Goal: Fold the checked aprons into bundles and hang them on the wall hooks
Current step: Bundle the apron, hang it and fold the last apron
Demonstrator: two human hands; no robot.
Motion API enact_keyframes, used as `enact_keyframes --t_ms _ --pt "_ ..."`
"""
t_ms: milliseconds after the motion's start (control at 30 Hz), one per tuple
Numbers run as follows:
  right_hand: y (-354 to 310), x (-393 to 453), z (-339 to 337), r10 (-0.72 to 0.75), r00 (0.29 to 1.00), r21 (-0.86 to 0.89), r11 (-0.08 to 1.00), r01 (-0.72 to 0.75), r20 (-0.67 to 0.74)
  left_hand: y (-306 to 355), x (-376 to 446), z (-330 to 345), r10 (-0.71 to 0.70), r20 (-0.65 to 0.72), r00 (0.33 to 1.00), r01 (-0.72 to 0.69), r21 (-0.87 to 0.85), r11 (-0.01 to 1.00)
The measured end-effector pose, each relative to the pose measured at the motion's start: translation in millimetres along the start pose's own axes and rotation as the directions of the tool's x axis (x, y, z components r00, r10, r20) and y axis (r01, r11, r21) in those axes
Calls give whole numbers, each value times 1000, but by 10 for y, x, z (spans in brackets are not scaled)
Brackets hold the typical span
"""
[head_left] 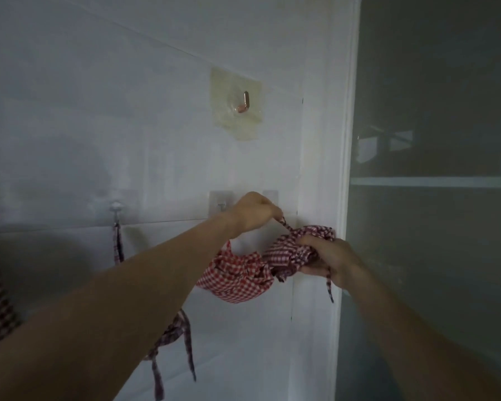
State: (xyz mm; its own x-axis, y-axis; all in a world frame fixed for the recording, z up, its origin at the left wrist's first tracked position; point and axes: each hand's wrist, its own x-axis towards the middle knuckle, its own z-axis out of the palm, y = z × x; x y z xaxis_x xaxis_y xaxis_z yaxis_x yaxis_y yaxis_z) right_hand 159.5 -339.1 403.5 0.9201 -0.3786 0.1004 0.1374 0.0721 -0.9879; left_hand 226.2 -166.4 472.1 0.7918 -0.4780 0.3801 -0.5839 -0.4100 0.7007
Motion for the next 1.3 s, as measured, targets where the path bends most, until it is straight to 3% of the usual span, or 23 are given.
enact_keyframes --t_ms 133,267,400,533,833,1067,1167,1300 --pt "35 182 -14 -48 999 -222 974 47 2 -54 326 163 -25 -128 991 24 -14 1000" --pt "-47 289 30 -90 996 -379 921 89 15 -33 587 229 30 -199 979 28 279 960" --pt "-102 379 76 -97 995 -453 887 95 18 -14 747 261 152 -243 958 5 544 839" --pt "-134 442 82 -97 995 -484 870 98 27 46 765 224 215 -245 945 7 676 737" --pt "-41 568 121 4 1000 -579 815 15 31 137 699 121 113 -188 976 43 669 742" --pt "-27 544 256 -40 999 -776 629 37 15 12 549 274 206 -198 958 18 761 649" --pt "57 509 257 -71 997 -782 622 40 -5 -8 456 315 133 -196 971 47 710 703" --pt "139 449 157 68 997 -745 667 -22 31 -1 321 366 -103 -117 988 150 532 833"
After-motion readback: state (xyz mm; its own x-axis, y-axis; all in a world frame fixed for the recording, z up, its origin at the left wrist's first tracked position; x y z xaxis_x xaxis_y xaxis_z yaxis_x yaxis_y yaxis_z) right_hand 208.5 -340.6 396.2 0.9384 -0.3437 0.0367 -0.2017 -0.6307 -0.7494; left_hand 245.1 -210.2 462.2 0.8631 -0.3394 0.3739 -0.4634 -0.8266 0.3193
